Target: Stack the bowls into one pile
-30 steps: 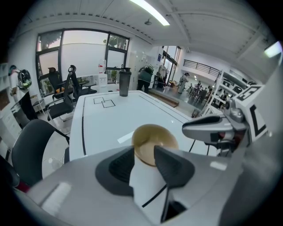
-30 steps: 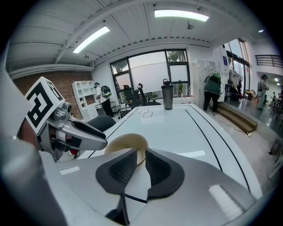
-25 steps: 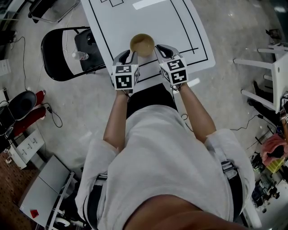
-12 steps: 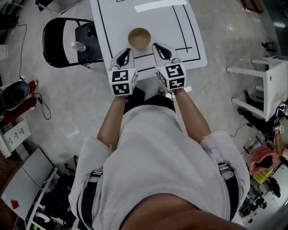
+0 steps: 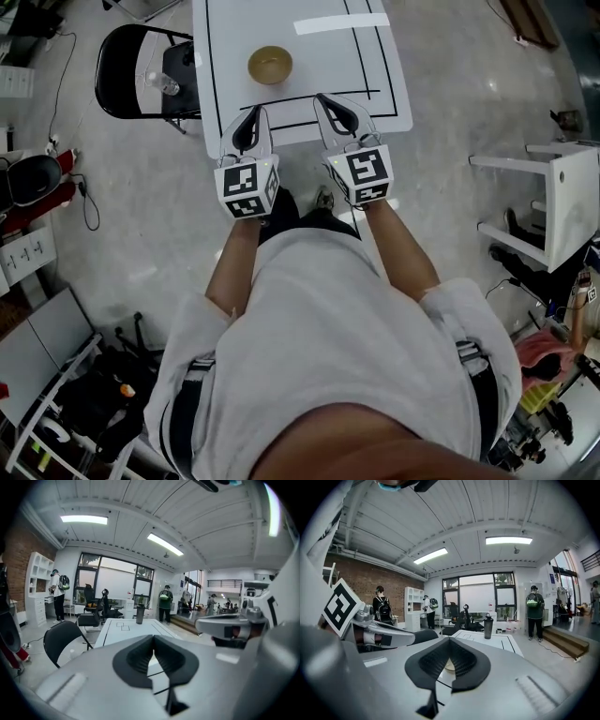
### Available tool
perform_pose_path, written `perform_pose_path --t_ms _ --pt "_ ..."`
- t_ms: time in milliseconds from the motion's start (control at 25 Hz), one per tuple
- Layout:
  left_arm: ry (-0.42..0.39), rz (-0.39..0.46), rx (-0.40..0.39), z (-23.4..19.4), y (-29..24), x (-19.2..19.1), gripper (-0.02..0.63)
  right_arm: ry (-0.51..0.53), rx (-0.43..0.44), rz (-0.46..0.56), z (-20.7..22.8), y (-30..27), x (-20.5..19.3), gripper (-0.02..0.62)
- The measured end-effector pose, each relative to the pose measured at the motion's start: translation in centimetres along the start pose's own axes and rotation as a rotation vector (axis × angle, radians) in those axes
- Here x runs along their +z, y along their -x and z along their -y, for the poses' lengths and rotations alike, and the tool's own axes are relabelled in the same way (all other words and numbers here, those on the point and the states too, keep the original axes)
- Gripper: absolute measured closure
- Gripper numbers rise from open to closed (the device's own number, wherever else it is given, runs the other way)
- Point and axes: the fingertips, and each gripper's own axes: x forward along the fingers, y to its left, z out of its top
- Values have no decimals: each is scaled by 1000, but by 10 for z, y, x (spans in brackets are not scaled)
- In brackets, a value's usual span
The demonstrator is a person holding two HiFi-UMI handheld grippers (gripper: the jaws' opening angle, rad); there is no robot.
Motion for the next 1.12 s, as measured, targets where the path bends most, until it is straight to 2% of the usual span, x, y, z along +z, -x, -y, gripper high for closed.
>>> perform_pose_path --t_ms 120,240,480,800,1120 --pt "-36 57 5 33 19 8 603 21 21 40 1 32 8 597" --pt "-30 88 0 61 34 13 603 36 13 66 6 60 15 596" --pt "-50 137 -3 98 50 22 603 47 3 110 10 98 23 595" --pt "-100 160 -11 116 55 32 604 35 -16 138 18 114 28 595" --pt "-111 151 5 117 55 31 604 31 -3 138 19 116 28 595"
